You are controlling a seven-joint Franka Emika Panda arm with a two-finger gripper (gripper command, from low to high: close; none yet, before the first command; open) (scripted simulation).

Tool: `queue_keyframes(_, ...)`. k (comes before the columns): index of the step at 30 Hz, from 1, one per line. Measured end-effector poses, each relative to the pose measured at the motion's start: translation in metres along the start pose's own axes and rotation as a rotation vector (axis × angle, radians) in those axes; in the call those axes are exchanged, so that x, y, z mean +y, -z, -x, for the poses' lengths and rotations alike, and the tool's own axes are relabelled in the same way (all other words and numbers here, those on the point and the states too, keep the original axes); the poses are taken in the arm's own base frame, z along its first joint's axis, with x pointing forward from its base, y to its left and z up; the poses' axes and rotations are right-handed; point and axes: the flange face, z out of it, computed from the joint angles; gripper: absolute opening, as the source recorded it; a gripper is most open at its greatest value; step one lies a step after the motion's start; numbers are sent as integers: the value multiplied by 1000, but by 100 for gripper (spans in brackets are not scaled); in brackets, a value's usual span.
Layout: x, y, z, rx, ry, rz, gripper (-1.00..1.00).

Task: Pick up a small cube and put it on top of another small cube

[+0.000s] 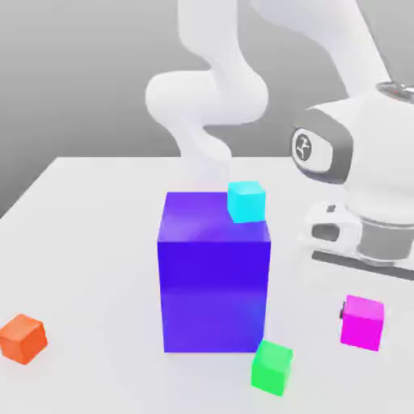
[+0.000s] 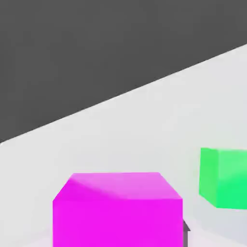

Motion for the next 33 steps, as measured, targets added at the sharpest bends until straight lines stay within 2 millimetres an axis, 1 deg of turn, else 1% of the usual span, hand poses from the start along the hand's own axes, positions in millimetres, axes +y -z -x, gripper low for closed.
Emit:
queue_keyframes(3, 4, 33, -11, 7, -146, -9, -100)
queue_keyframes(8, 17, 78, -20, 12, -373, -19, -100)
queue_keyframes(12, 30, 104, -22, 13, -549, -25, -100)
queue_keyframes(16, 43, 121, -19, 11, -718, -27, -100)
queue_keyframes(20, 54, 128, -13, 9, -880, -26, -100)
queue_keyframes(24, 62, 126, -6, 7, -1036, -23, -100)
queue_keyframes(28, 66, 114, 0, 5, -1187, -16, -100)
queue_keyframes(33, 67, 89, 2, 4, -1371, -5, -100)
